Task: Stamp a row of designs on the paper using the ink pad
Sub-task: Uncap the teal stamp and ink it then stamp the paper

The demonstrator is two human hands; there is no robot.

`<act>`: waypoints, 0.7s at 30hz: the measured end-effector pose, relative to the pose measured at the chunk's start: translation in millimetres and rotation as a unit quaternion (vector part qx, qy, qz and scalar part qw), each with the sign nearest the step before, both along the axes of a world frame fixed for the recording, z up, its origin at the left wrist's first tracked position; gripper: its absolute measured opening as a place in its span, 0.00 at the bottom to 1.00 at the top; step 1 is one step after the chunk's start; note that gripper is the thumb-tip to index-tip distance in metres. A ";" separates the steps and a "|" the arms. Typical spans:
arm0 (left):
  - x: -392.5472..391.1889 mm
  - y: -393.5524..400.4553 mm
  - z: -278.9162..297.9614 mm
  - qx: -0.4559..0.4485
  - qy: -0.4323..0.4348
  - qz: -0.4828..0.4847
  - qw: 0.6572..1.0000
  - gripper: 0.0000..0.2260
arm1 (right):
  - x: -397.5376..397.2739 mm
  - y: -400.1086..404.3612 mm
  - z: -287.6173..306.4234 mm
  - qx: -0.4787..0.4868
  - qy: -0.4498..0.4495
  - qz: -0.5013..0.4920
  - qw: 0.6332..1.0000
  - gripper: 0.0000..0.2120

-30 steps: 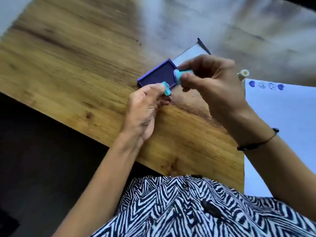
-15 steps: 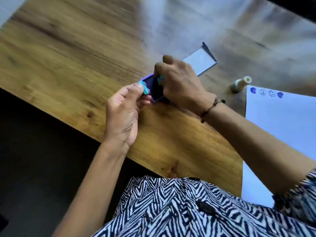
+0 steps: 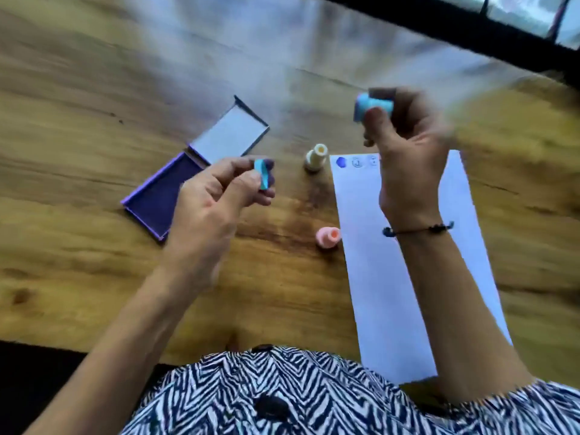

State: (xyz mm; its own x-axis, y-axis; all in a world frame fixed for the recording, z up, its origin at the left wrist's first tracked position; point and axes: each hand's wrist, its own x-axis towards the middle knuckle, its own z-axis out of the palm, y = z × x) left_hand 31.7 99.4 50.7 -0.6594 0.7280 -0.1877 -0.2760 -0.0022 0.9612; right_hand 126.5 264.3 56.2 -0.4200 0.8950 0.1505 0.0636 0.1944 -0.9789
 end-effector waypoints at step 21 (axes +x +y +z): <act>76.4 114.2 -21.2 -0.177 0.566 -0.383 0.708 0.12 | 64.6 56.6 -23.2 0.189 -0.377 0.075 0.904 0.08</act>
State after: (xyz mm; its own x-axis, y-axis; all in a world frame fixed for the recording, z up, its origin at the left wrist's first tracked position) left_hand 108.1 213.5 29.5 0.0312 0.9929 -0.1144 0.8824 0.0264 0.4697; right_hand 191.1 320.9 33.0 -0.6433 0.7636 0.0545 0.6295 0.5681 -0.5301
